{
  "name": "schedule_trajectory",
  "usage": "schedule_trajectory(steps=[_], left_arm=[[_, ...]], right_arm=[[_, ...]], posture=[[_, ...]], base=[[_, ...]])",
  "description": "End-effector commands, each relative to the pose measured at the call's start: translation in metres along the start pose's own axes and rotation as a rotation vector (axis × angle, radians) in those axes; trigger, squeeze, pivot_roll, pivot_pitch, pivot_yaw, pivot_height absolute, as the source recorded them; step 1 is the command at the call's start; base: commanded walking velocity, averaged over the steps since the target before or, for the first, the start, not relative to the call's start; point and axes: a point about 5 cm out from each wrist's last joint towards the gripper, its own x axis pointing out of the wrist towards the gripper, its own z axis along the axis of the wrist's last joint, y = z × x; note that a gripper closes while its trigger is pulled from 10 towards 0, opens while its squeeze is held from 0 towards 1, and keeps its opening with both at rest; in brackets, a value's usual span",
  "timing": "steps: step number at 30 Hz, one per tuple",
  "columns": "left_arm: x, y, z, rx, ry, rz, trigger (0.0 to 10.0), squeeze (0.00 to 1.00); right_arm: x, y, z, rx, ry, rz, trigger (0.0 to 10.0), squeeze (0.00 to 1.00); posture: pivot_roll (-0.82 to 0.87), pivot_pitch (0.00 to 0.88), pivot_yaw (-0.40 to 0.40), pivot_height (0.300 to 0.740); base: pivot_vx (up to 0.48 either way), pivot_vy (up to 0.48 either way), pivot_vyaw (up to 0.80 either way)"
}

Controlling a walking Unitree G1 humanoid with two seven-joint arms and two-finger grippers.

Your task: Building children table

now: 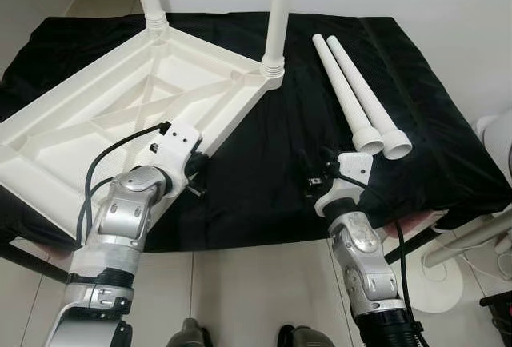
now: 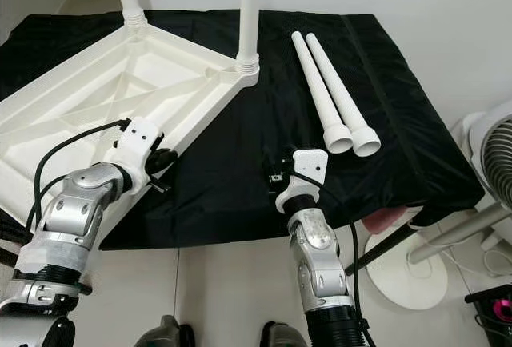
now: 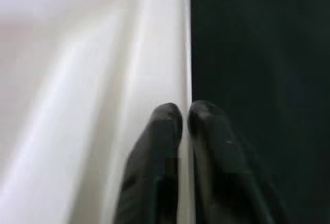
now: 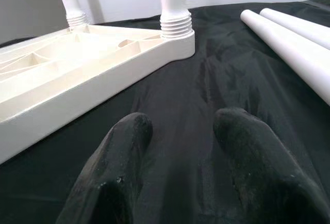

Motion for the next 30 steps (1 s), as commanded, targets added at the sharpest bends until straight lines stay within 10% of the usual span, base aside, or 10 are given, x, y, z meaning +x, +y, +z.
schedule_trajectory(steps=[1, 6, 7, 8, 16, 17, 22, 23, 26, 30], left_arm=[[0.0, 0.002, 0.01, -0.011, -0.047, 0.025, 10.0, 1.0], [-0.004, -0.01, 0.022, 0.008, -0.126, -0.074, 10.0, 1.0], [-0.007, -0.01, 0.025, 0.013, -0.145, -0.096, 10.0, 0.18], [-0.01, -0.009, 0.027, 0.017, -0.159, -0.108, 10.0, 0.0], [-0.024, 0.02, 0.028, 0.047, -0.157, -0.021, 10.0, 0.0], [-0.027, 0.029, 0.025, 0.043, -0.144, 0.002, 10.0, 1.0], [-0.04, 0.066, 0.012, 0.146, -0.051, 0.168, 10.0, 1.0], [-0.044, 0.075, 0.007, 0.186, -0.014, 0.199, 10.0, 0.38], [-0.049, 0.086, 0.001, 0.228, 0.034, 0.238, 10.0, 0.0], [-0.062, 0.109, -0.01, 0.273, 0.127, 0.316, 10.0, 0.0]], right_arm=[[-0.003, 0.0, -0.001, -0.004, 0.004, -0.007, 10.0, 0.0], [-0.002, 0.002, -0.002, -0.001, 0.005, -0.006, 10.0, 0.0], [-0.002, 0.002, -0.002, 0.0, 0.004, -0.005, 10.0, 0.0], [-0.002, 0.002, -0.002, 0.0, 0.004, -0.005, 10.0, 0.0], [-0.002, 0.003, -0.003, 0.0, 0.006, -0.001, 10.0, 0.0], [-0.002, 0.003, -0.003, 0.0, 0.007, -0.001, 10.0, 0.0], [-0.002, 0.002, -0.003, -0.004, 0.01, 0.0, 10.0, 0.0], [-0.001, 0.001, -0.003, -0.006, 0.01, -0.001, 10.0, 0.0], [-0.001, 0.001, -0.003, -0.009, 0.009, -0.001, 10.0, 0.0], [0.0, -0.001, -0.003, -0.015, 0.007, 0.0, 10.0, 0.0]], posture=[[-0.02, 0.102, 0.032, 0.74], [-0.02, 0.104, 0.031, 0.74], [-0.02, 0.104, 0.03, 0.74], [-0.02, 0.104, 0.03, 0.74], [-0.01, 0.105, 0.027, 0.74], [-0.01, 0.107, 0.025, 0.74], [-0.01, 0.104, 0.021, 0.74], [-0.01, 0.104, 0.021, 0.74], [-0.01, 0.103, 0.019, 0.74], [-0.01, 0.096, 0.014, 0.74]], base=[[0.0, 0.0, 0.0], [0.0, 0.0, 0.0], [0.0, 0.0, 0.0], [0.0, 0.0, 0.0], [0.0, 0.0, 0.0], [0.0, 0.0, 0.0], [0.0, 0.0, 0.0], [0.0, 0.0, 0.0], [0.0, 0.0, 0.0], [0.0, 0.0, 0.0]])
